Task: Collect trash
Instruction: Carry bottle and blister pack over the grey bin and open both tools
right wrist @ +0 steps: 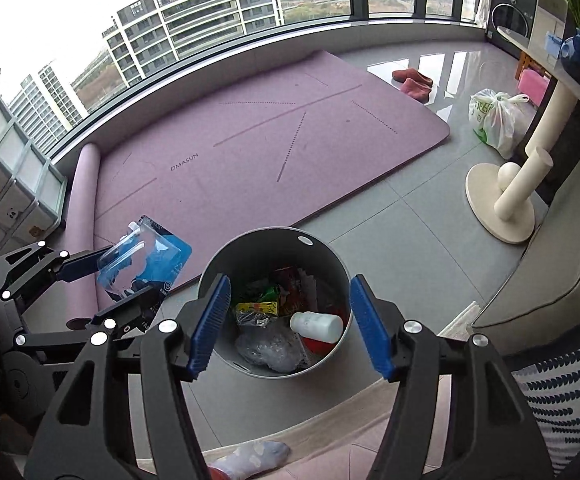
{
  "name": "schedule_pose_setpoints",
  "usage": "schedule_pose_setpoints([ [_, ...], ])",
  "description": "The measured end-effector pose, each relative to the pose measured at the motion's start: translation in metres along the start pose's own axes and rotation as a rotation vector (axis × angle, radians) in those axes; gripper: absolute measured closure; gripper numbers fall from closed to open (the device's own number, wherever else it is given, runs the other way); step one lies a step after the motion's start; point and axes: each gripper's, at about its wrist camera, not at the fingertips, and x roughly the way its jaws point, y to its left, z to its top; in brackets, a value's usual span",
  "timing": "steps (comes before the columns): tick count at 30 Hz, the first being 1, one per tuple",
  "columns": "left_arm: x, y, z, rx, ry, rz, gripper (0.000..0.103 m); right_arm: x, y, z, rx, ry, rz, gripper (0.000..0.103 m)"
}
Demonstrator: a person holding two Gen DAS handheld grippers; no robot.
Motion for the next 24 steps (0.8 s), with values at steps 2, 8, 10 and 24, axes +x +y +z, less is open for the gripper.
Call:
schedule_pose_setpoints([
  [2,0.003,0.000,0.001,-0.003,-0.003,-0.004,0.052,-0.001,-0.002,-0.005,0.003,0.014,-0.006,0.043],
  [8,0.008,-0.005,0.006,-0.004,-0.014,-0.020,0.051,-0.006,-0.006,-0.017,0.028,0.044,-0.020,0.043],
  [10,0.009,-0.007,0.007,0.005,-0.020,-0.025,0.051,-0.009,-0.006,-0.020,0.038,0.047,-0.024,0.043],
  [24,0.019,-0.023,0.022,0.036,-0.033,-0.030,0.026,-0.027,-0.023,-0.041,0.123,0.037,-0.066,0.043],
])
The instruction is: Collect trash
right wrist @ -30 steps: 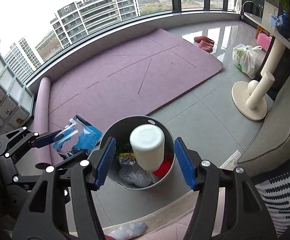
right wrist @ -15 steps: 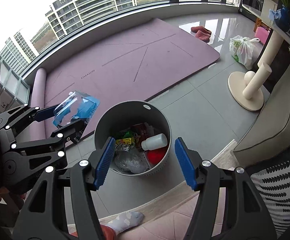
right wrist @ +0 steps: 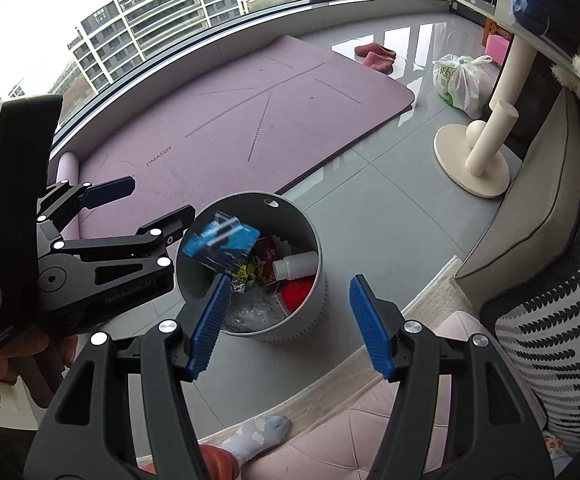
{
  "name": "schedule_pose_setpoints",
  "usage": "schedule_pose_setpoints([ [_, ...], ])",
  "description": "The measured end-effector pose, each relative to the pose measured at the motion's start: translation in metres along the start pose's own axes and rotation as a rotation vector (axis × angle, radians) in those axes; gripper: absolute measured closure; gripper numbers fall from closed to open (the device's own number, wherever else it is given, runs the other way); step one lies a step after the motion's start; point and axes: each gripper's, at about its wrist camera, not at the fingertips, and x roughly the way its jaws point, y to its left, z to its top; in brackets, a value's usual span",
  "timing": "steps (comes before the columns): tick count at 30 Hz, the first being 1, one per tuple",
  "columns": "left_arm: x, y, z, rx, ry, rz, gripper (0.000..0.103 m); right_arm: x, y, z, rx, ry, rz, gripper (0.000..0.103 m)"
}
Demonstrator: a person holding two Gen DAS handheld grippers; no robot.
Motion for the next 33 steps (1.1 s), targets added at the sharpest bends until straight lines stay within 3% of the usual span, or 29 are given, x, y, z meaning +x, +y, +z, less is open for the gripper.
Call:
schedule_pose_setpoints([
  [5,-0.018,-0.018,-0.005,0.035,0.038,-0.010,0.025,-0.026,-0.015,-0.014,0.068,-0.016,-0.045,0.034],
  [9,-0.044,-0.052,-0.009,0.113,0.047,-0.029,0.024,-0.060,-0.033,-0.044,0.132,-0.018,-0.128,0.027],
  [16,-0.110,-0.140,-0.018,0.239,0.021,-0.101,0.017,-0.146,-0.086,-0.126,0.276,-0.008,-0.298,0.026],
  [21,-0.165,-0.208,-0.034,0.298,0.060,-0.140,0.016,-0.228,-0.121,-0.189,0.384,-0.016,-0.410,0.026],
  [27,-0.250,-0.279,-0.060,0.411,0.052,-0.182,0.016,-0.315,-0.142,-0.250,0.446,-0.003,-0.470,0.025],
  [33,-0.316,-0.322,-0.077,0.431,0.060,-0.219,0.016,-0.374,-0.147,-0.291,0.451,0.016,-0.441,0.025],
])
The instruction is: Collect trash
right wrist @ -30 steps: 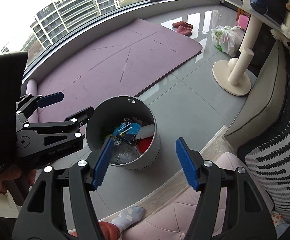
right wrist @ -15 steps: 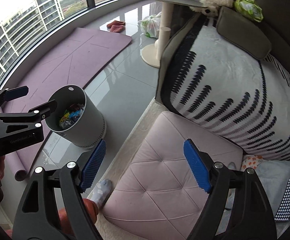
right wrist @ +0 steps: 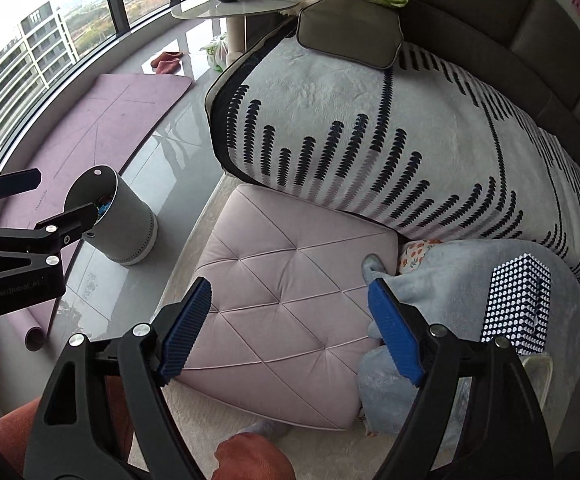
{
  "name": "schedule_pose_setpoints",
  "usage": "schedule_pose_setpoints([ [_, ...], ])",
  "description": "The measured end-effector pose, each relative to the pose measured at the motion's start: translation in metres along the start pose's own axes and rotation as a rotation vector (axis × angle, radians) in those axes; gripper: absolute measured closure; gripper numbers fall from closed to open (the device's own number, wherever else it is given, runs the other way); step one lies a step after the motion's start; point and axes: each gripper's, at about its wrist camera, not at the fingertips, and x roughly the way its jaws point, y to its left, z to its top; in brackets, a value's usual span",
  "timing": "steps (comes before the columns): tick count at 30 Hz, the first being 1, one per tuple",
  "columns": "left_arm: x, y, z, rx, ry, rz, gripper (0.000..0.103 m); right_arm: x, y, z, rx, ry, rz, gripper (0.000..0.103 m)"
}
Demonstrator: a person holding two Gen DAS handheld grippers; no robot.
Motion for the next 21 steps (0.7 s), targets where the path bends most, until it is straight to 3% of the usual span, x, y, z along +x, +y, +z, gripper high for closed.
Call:
schedule_pose_setpoints([
  [6,-0.037,-0.026,-0.003,-0.033,0.040,-0.022,0.016,-0.039,-0.021,-0.018,-0.011,0.006,0.019,0.025],
  [11,-0.056,-0.031,-0.002,-0.037,0.080,-0.095,0.016,-0.065,-0.033,-0.020,0.026,-0.001,0.017,0.025],
  [21,-0.077,-0.047,0.002,0.157,0.090,-0.137,0.016,-0.095,-0.028,-0.012,0.103,-0.014,-0.008,0.025],
])
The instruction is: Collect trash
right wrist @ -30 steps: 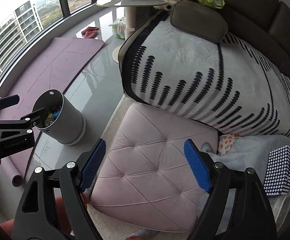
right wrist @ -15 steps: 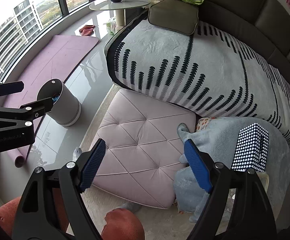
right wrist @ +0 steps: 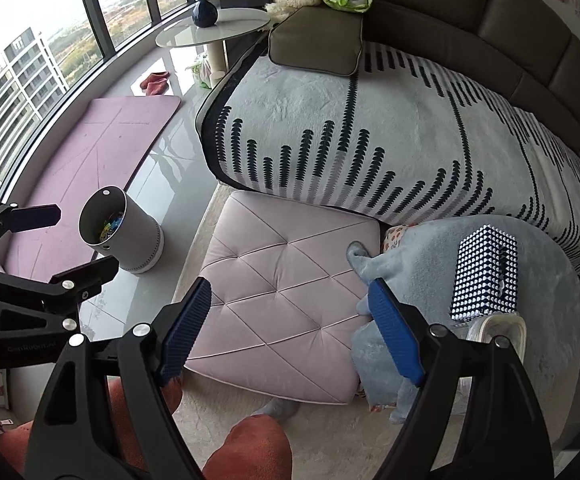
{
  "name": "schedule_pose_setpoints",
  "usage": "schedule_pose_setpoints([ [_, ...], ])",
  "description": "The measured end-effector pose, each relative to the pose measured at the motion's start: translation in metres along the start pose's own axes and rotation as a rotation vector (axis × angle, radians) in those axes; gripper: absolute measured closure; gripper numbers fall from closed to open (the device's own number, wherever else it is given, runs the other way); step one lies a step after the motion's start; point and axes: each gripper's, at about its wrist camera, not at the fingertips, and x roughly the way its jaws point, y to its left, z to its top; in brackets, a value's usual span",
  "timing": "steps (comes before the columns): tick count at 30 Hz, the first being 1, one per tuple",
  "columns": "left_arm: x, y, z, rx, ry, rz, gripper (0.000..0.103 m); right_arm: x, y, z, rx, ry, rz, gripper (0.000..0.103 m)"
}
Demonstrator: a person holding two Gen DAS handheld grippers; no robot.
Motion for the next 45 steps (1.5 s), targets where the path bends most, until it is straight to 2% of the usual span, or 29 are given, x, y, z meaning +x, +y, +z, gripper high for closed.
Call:
schedule_pose_setpoints([
  [4,-0.009,-0.005,0.005,0.077,-0.008,0.007,0.016,-0.011,0.005,0.003,0.012,-0.002,-0.005,0.025],
  [9,-0.012,-0.002,0.013,0.101,-0.008,-0.018,0.016,-0.021,0.009,0.007,0.022,0.002,-0.014,0.025],
  [12,-0.018,-0.003,0.017,0.136,-0.036,0.016,0.016,-0.025,0.010,0.008,0.026,0.003,-0.020,0.025],
  [17,-0.024,0.001,0.021,0.136,-0.033,-0.017,0.016,-0.029,0.012,0.012,0.018,-0.005,-0.033,0.025],
  [22,-0.029,0.002,0.019,0.157,-0.038,-0.015,0.016,-0.034,0.014,0.016,0.019,-0.019,-0.039,0.025],
  [45,-0.035,0.011,0.017,0.136,-0.048,-0.032,0.016,-0.043,0.021,0.017,0.025,-0.033,-0.052,0.025],
])
